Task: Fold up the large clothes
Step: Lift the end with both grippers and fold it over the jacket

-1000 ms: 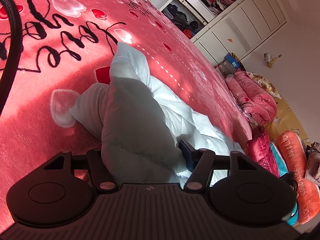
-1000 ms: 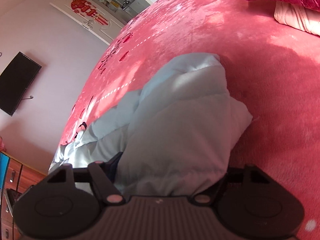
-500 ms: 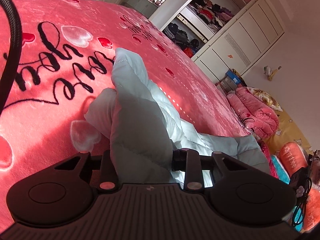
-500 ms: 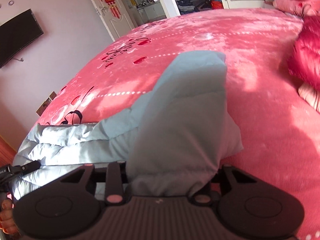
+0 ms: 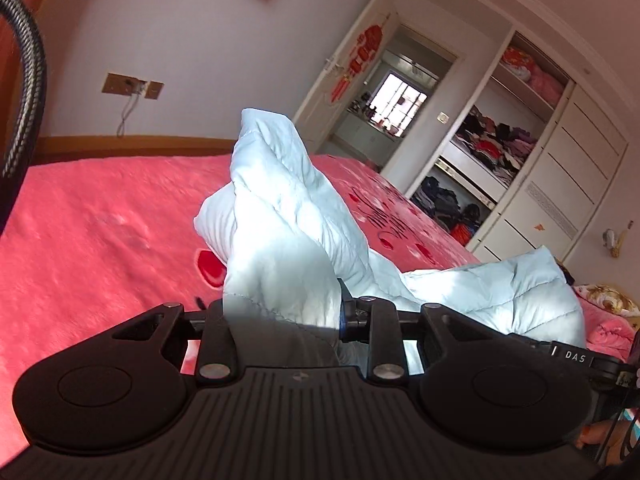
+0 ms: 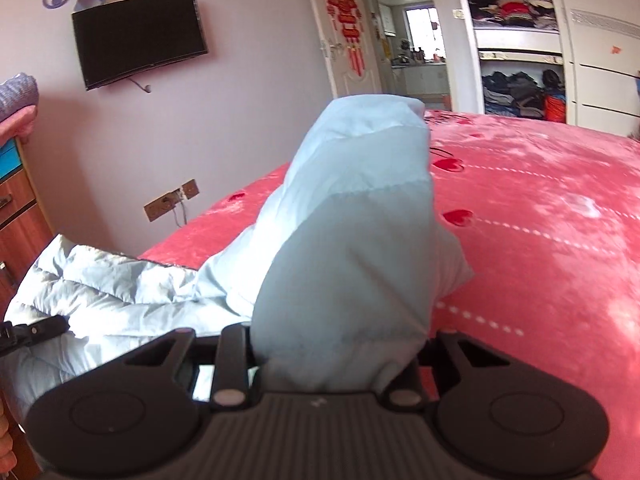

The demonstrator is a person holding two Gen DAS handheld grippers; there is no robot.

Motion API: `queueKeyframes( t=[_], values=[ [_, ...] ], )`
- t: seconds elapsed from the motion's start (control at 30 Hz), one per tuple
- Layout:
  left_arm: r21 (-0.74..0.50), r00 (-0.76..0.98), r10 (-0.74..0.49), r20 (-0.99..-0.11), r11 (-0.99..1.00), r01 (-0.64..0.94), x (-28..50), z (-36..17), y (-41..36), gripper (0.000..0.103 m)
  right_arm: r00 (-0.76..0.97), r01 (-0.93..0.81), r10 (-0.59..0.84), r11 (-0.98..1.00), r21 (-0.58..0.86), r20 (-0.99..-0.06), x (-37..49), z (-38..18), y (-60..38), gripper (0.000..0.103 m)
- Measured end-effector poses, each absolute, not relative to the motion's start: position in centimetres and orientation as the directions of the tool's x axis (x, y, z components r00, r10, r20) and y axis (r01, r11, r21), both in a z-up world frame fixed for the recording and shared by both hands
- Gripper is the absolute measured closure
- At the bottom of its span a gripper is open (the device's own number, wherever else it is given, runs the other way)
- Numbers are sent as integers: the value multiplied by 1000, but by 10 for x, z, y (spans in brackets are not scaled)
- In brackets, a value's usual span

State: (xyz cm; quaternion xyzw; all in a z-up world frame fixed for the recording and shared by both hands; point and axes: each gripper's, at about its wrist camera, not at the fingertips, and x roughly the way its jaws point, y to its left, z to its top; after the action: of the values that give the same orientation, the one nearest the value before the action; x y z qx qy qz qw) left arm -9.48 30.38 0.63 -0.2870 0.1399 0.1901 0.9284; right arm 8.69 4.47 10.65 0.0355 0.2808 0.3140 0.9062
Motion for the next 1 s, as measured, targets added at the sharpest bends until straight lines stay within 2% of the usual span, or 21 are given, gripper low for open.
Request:
queueKeyframes(
  t=[0.27, 0.43, 0.53, 0.67, 0.73, 0.8, 0.83, 0.9, 0.93, 1.0],
  values=[
    [-394, 795, 451, -406, 699, -597, -91, -1, 325, 68, 593, -658, 648, 732, 177, -478, 123, 98, 147, 74],
    [-364, 753, 485, -445, 670, -647, -83, -6, 321, 63, 588, -668, 630, 732, 135, -508, 137, 80, 178, 73],
    [-360, 724, 485, -491, 644, -676, -75, -10, 322, 60, 589, -662, 600, 743, 103, -541, 144, 67, 187, 68],
    [-326, 686, 496, -532, 628, -707, -68, -4, 320, 48, 608, -650, 566, 758, 61, -557, 143, 57, 193, 57],
    [-311, 668, 504, -547, 619, -721, -67, -3, 322, 42, 621, -641, 547, 767, 39, -562, 143, 54, 194, 46],
    [-301, 647, 514, -563, 601, -740, -68, -3, 324, 31, 639, -625, 524, 781, 17, -563, 141, 52, 193, 30],
    [-294, 634, 521, -571, 592, -751, -68, -2, 324, 29, 647, -613, 513, 790, 16, -564, 143, 52, 191, 26],
    [-266, 598, 541, -591, 569, -778, -72, -1, 330, 13, 651, -592, 506, 805, 38, -566, 146, 54, 184, 21],
    [-249, 580, 558, -594, 558, -792, -73, 0, 331, 10, 652, -580, 503, 813, 55, -567, 148, 55, 179, 19],
    [-233, 559, 579, -594, 541, -808, -75, 4, 330, 7, 669, -552, 485, 832, 61, -563, 148, 58, 171, 9]
  ],
)
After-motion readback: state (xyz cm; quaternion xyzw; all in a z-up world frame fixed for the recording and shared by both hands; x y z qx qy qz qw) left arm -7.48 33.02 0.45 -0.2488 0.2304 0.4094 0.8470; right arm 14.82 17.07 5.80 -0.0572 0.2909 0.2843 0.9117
